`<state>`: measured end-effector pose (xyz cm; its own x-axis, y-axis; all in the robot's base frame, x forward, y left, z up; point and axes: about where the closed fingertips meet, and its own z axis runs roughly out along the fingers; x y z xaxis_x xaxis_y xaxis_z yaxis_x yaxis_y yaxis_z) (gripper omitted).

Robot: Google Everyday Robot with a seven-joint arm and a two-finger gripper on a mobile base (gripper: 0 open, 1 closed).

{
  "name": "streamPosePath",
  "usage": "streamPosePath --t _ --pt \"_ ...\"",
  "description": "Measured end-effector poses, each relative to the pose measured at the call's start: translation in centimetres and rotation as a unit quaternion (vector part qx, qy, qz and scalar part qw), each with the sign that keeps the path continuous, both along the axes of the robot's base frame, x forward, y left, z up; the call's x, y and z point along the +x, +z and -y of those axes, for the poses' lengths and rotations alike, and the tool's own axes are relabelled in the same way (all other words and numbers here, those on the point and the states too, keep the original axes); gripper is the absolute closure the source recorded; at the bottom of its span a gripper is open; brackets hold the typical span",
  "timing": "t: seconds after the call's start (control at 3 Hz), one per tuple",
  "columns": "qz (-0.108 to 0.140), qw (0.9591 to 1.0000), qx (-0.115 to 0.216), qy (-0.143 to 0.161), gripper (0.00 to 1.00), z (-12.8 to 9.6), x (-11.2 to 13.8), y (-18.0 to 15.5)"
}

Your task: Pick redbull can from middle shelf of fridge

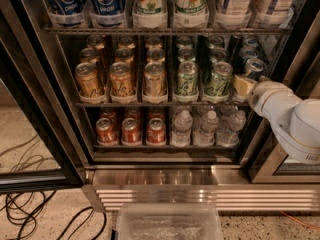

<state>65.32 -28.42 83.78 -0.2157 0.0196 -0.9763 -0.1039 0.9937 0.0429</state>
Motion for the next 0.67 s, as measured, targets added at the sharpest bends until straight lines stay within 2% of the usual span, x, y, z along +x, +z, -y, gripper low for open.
streamPosePath --t 0.67 --pt "0.012 0.9999 0.003 -0.011 1.00 0.41 0.01 0.40"
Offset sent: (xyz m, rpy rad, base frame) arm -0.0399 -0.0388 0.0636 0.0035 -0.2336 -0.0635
